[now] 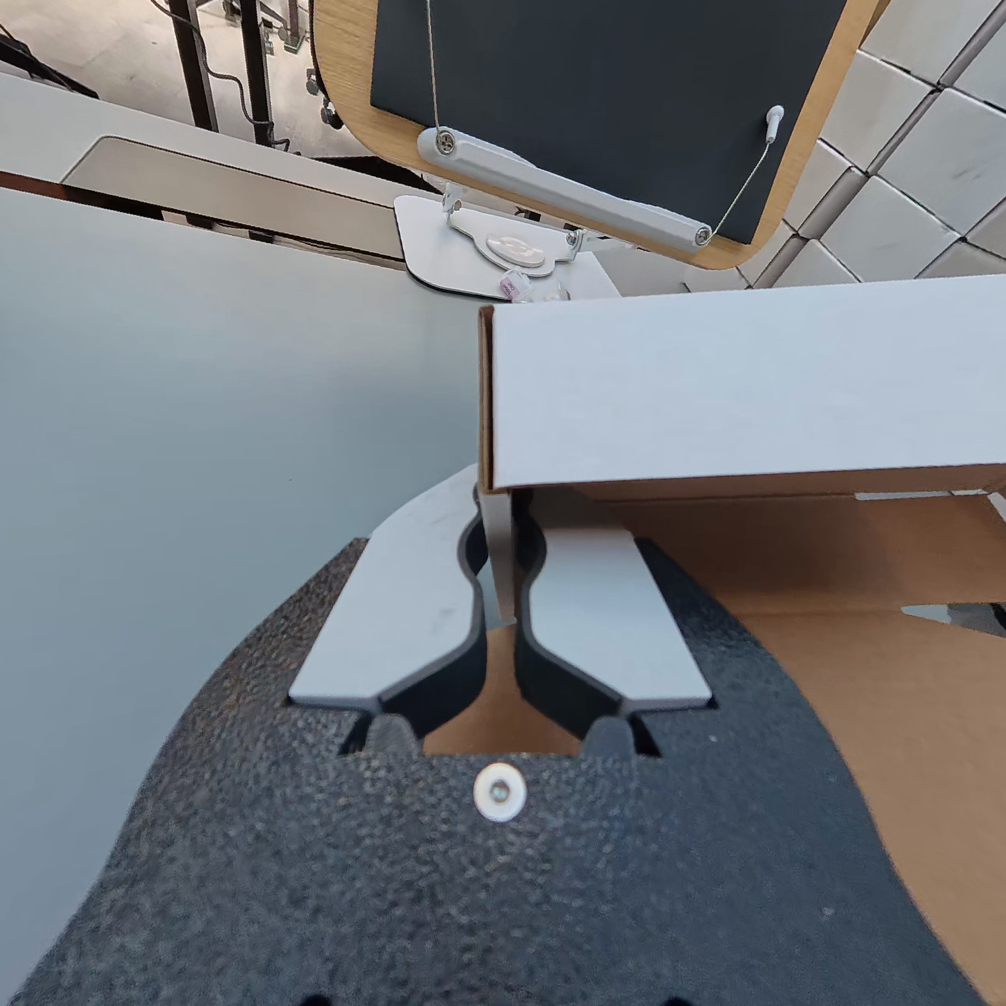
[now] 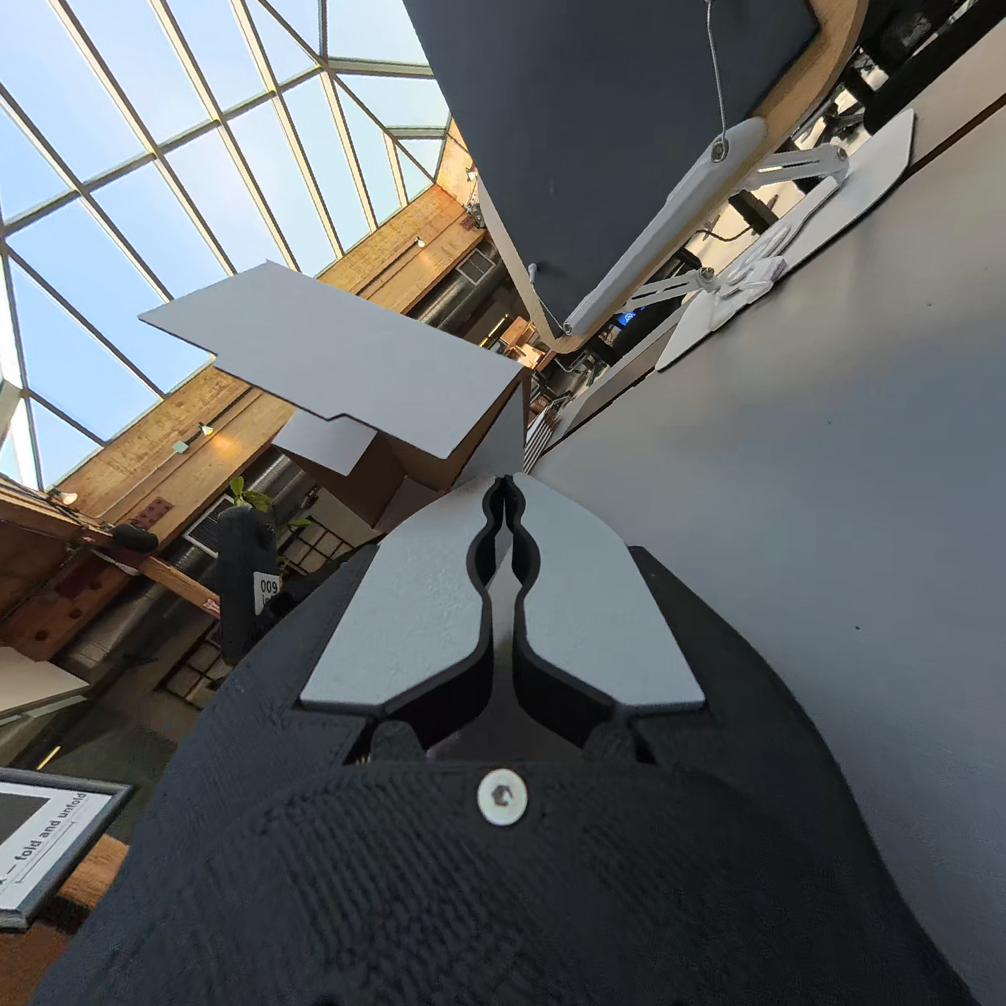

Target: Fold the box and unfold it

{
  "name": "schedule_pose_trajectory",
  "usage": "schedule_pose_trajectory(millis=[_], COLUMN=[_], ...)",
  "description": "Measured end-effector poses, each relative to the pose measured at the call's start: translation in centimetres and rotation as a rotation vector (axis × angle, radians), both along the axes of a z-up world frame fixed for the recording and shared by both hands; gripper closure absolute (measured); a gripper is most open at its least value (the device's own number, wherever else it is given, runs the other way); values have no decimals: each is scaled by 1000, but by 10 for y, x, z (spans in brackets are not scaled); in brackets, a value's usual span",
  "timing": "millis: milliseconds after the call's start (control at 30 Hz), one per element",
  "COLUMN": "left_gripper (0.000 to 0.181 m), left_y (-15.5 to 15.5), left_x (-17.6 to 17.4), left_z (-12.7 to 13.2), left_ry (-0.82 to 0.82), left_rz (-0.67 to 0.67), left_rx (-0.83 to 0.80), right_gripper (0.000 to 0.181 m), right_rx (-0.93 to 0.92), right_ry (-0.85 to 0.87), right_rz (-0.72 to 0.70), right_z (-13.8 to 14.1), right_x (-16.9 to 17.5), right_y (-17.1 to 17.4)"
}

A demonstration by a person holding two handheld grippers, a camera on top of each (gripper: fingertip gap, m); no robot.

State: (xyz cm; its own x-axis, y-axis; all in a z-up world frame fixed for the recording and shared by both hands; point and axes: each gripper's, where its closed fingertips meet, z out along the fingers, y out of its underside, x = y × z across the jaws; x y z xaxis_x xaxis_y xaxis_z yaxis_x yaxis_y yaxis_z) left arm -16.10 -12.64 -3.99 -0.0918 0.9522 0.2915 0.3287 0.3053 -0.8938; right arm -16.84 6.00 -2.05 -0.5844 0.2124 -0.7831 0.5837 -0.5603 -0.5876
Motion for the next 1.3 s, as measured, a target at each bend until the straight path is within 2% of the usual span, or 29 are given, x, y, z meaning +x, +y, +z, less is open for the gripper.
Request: schedule_pose_trajectory(millis=[33,233,367,533,700,767,867,967,1300], left_gripper=[175,175,174,174,173,172,172,172,173], left_y=[0,5,12,17,22,24,28,29,22], left_x=[0,0,0,1,0,-1,0,0,2], left_z=[0,6,8,11,12,10,10,9,10], left_ry=[-2,-2,8,16,24,31,52,53,71], left_rz=[-3,-18,-41,-63,-93,-95,-124,-126,-135], left_rx=[-10,-125,-202,-289,-349,-353,-344,-356,-335], right_gripper=[181,181,181,181,181,181,181,181,181], right_rx=[31,262,205,324,384,362,156,155,3], right_ry=[24,153,135,202,257,237,130,88,-52], right_rz=[4,-70,-79,-20,-119,-118,-53,-26,158], right_z=[0,-2,4,-2,8,8,13,2,-2], right_x=[1,1,-1,2,-1,-1,-1,-2,9], right_y=[-1,4,11,14,22,23,24,25,17])
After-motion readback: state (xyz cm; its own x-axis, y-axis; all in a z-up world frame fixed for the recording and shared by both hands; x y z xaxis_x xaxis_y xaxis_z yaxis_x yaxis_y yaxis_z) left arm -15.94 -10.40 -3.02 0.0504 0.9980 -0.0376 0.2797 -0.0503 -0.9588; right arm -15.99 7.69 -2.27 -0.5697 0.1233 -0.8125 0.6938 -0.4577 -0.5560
